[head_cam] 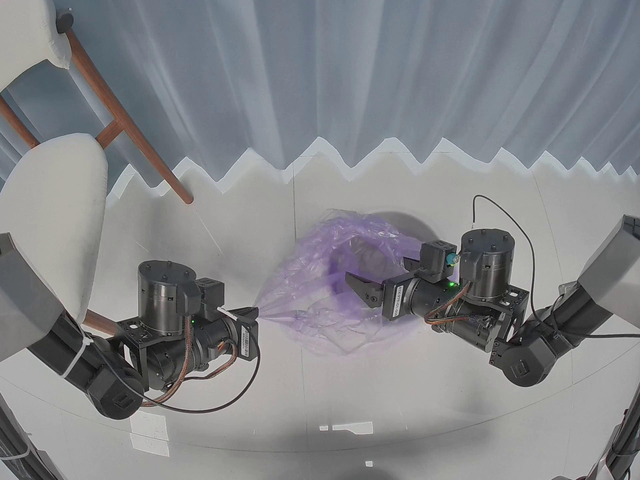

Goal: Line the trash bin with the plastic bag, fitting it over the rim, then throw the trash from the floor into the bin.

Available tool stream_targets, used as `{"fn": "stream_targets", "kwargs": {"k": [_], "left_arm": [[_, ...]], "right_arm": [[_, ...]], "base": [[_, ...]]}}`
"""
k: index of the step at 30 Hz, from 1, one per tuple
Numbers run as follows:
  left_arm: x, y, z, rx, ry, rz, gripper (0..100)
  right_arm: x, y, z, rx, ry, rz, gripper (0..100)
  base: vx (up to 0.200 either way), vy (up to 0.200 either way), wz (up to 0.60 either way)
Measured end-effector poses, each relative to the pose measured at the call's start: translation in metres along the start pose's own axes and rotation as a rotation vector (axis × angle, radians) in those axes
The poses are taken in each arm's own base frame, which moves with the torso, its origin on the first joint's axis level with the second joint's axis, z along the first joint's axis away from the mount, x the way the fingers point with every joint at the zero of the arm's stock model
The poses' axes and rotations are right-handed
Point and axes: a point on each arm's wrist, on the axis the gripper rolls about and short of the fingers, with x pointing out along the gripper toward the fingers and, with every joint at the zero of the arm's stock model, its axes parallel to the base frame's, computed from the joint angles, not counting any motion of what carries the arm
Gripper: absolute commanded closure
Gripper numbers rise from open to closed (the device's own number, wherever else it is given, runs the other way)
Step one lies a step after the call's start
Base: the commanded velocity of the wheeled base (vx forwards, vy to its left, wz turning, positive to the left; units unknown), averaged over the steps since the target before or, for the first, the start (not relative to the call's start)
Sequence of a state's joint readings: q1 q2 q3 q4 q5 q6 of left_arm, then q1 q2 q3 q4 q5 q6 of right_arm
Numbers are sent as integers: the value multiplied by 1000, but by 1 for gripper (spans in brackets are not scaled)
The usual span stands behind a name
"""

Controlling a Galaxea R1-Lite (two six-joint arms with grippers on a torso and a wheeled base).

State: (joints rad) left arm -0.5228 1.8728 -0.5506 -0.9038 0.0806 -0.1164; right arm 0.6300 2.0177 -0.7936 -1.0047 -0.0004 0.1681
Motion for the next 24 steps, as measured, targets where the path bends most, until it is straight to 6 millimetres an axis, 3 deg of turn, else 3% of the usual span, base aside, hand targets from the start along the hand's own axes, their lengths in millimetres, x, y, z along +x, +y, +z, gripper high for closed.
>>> {"fn": "stream_targets", "kwargs": {"k": [7,15,24], "left_arm": [[13,-7,8,-1,-34,-18,100],[51,-23,32,-11,-217,-75,100],[74,-40,34,-1,-225,-113,100]], "right_arm": [[1,-4,0,2,-13,-10,0],[0,-25,9,14,-58,-50,0],[-12,-50,13,28,-67,-97,0]], "base": [[0,0,0],[0,0,0],[0,0,0]]}}
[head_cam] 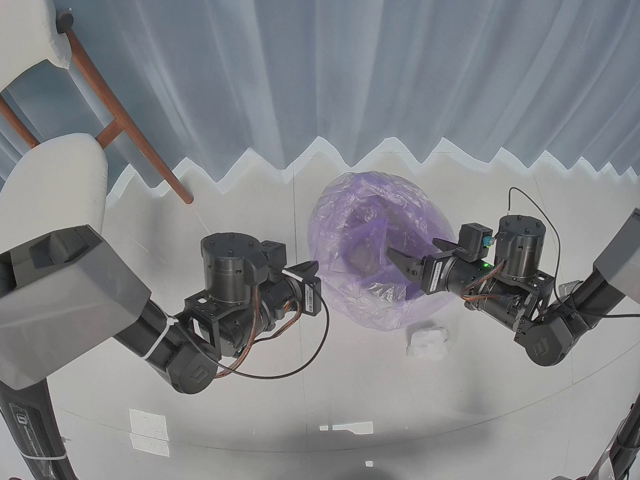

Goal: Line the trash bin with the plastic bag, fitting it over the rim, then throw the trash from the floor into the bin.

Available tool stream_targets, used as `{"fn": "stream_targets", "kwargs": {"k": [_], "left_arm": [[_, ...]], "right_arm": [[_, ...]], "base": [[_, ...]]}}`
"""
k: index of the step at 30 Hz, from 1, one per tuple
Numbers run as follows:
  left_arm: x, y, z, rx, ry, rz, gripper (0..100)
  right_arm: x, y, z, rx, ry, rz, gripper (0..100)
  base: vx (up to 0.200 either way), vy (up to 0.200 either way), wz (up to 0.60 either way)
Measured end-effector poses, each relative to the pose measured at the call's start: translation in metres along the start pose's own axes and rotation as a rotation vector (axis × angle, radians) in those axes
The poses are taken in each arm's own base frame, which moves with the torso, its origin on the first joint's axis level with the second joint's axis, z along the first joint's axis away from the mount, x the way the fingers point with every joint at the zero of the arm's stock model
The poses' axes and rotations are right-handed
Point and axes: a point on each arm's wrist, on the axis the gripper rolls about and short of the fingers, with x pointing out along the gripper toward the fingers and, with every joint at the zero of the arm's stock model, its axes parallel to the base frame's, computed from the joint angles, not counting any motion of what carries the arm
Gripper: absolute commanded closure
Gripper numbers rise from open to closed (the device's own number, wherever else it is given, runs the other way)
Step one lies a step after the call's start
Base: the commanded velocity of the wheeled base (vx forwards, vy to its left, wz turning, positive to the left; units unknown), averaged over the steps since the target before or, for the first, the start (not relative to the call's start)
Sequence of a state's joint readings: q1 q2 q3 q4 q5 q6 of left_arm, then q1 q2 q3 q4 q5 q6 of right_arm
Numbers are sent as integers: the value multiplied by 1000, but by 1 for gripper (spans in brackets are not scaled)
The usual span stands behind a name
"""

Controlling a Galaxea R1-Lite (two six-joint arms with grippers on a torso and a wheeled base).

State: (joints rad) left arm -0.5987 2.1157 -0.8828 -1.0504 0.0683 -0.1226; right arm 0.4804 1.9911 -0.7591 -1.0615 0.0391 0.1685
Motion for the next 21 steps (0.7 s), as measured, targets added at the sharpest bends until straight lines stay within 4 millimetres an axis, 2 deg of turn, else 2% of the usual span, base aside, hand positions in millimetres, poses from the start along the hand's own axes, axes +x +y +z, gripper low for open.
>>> {"fn": "stream_targets", "kwargs": {"k": [14,17,21], "left_arm": [[49,-9,45,-12,-93,-17,100],[59,-13,48,-11,-97,-25,100],[63,-20,45,-10,-93,-38,100]], "right_arm": [[5,-44,24,13,-69,-74,0],[8,-51,31,15,-83,-84,0],[5,-49,34,28,-55,-71,0]], "base": [[0,0,0],[0,0,0],[0,0,0]]}}
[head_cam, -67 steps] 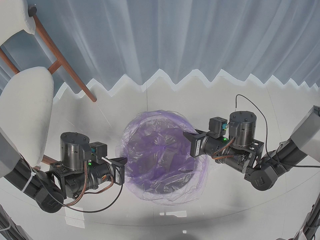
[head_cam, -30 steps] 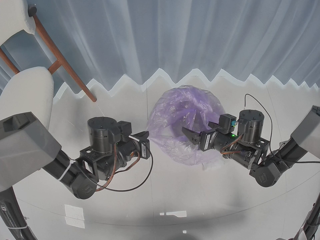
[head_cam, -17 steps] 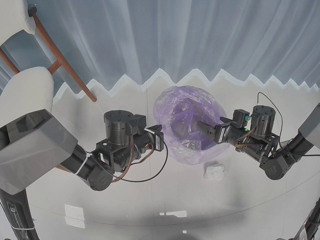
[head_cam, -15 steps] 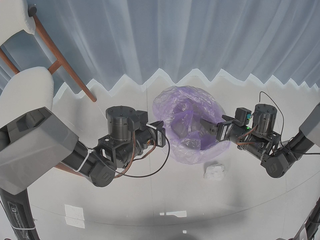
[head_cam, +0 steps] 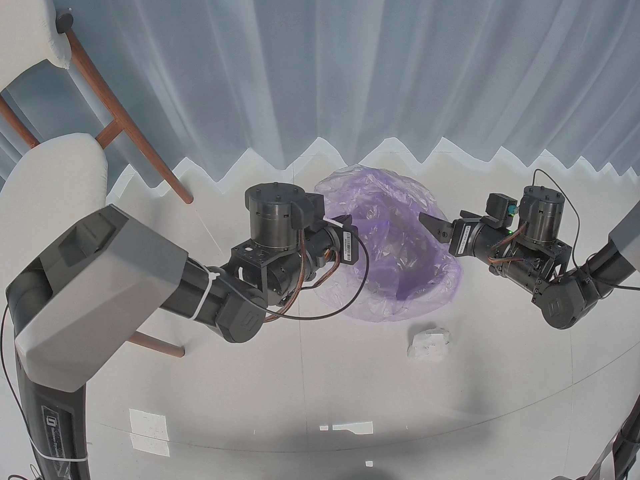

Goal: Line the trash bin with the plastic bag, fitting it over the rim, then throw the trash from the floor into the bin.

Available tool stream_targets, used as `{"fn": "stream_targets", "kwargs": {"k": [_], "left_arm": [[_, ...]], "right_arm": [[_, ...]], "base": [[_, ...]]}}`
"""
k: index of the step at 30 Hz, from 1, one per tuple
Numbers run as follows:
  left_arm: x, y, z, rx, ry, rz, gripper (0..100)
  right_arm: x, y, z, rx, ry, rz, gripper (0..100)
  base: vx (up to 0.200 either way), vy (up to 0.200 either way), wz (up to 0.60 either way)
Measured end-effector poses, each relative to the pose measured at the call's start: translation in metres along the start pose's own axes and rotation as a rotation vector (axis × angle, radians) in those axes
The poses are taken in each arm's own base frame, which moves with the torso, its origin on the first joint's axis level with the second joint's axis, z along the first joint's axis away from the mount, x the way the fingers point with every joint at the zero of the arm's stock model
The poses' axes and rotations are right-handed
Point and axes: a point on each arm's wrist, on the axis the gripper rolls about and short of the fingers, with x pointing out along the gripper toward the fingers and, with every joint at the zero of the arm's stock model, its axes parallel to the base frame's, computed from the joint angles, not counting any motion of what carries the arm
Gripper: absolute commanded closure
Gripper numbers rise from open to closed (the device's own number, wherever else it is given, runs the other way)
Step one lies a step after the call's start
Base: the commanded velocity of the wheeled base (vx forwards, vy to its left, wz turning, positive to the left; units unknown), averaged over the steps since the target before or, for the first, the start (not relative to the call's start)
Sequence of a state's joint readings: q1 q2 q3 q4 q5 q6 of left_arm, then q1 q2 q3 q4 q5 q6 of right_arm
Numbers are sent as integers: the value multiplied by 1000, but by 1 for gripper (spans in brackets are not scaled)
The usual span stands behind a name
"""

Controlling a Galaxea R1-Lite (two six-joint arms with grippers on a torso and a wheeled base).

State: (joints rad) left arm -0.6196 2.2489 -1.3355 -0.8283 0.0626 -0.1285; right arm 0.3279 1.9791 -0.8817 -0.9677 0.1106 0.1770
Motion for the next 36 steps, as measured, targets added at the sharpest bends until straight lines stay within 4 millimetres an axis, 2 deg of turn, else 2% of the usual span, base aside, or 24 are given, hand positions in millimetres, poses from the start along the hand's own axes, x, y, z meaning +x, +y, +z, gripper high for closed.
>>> {"fn": "stream_targets", "kwargs": {"k": [4,8,13,20,21,28,36], "left_arm": [[-1,-8,-4,3,15,-15,100],[-2,-13,-6,6,23,-25,100],[-4,-19,-7,8,23,-37,100],[-4,-25,-9,9,20,-49,100],[-4,-25,-9,9,20,-49,100],[-4,-28,-8,9,8,-52,100],[-5,-29,1,3,-58,-66,100]], "right_arm": [[-9,11,-6,71,94,23,0],[-11,12,-2,49,84,32,0],[-2,5,3,5,30,24,0],[15,-1,-3,-23,13,19,0],[18,-2,-4,-24,5,20,100],[40,-11,-9,-30,-39,15,100],[51,-25,5,-33,-97,-10,100]], "base": [[0,0,0],[0,0,0],[0,0,0],[0,0,0],[0,0,0],[0,0,0],[0,0,0]]}}
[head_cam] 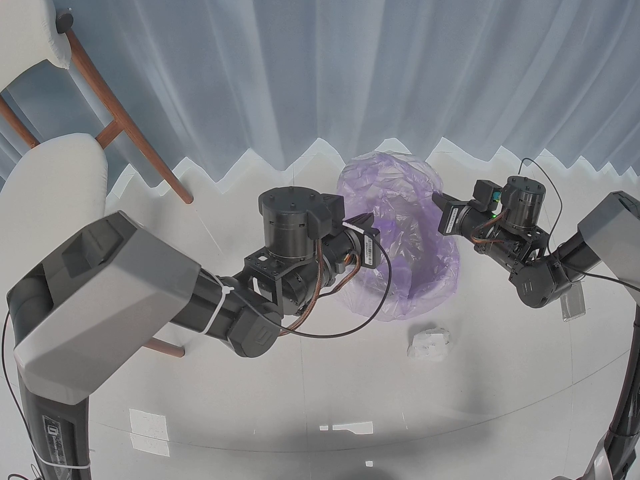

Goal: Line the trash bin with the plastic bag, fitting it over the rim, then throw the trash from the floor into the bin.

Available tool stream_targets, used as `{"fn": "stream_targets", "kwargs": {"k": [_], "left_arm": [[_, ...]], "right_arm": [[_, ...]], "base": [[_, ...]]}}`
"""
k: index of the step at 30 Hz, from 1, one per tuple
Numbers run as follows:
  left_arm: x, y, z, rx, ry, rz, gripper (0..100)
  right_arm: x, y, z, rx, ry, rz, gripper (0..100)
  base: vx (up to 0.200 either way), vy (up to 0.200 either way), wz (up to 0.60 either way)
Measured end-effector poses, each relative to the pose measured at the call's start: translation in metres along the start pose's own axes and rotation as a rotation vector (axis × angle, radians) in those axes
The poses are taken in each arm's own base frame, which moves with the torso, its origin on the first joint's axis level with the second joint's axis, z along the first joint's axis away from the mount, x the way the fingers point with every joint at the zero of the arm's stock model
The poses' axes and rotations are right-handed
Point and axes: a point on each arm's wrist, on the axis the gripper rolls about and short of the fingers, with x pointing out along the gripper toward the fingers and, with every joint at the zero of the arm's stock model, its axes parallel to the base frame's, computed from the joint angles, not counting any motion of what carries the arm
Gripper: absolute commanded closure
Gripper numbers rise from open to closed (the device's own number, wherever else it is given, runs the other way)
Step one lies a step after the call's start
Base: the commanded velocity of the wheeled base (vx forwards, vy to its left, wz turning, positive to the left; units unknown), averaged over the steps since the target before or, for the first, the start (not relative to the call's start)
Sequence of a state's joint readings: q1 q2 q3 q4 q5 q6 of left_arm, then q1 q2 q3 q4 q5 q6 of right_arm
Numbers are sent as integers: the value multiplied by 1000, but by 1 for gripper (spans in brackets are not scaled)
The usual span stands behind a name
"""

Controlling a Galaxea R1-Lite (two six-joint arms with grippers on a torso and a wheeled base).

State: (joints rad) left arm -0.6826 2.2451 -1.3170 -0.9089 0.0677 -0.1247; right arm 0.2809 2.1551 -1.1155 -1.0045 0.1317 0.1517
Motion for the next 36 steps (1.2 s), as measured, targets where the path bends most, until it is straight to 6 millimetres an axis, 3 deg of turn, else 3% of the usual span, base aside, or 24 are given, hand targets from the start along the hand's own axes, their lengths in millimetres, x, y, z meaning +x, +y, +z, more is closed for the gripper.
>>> {"fn": "stream_targets", "kwargs": {"k": [6,7,17,25,33,36], "left_arm": [[0,0,-1,-4,-22,6,100],[0,1,-2,-3,-19,9,0],[-10,13,-26,7,68,81,0],[-19,17,-17,-82,-16,87,0],[-62,26,-18,-91,47,70,0],[-76,34,-13,-94,57,8,0]], "right_arm": [[2,-14,9,-3,-31,-32,100],[2,-16,9,-3,-33,-36,100],[-1,-25,10,-2,-34,-59,100],[-3,-33,11,-1,-38,-77,100],[-5,-35,7,2,-25,-83,100],[-6,-35,5,3,-17,-85,100]], "base": [[0,0,0],[0,0,0],[0,0,0],[0,0,0],[0,0,0],[200,0,0]]}}
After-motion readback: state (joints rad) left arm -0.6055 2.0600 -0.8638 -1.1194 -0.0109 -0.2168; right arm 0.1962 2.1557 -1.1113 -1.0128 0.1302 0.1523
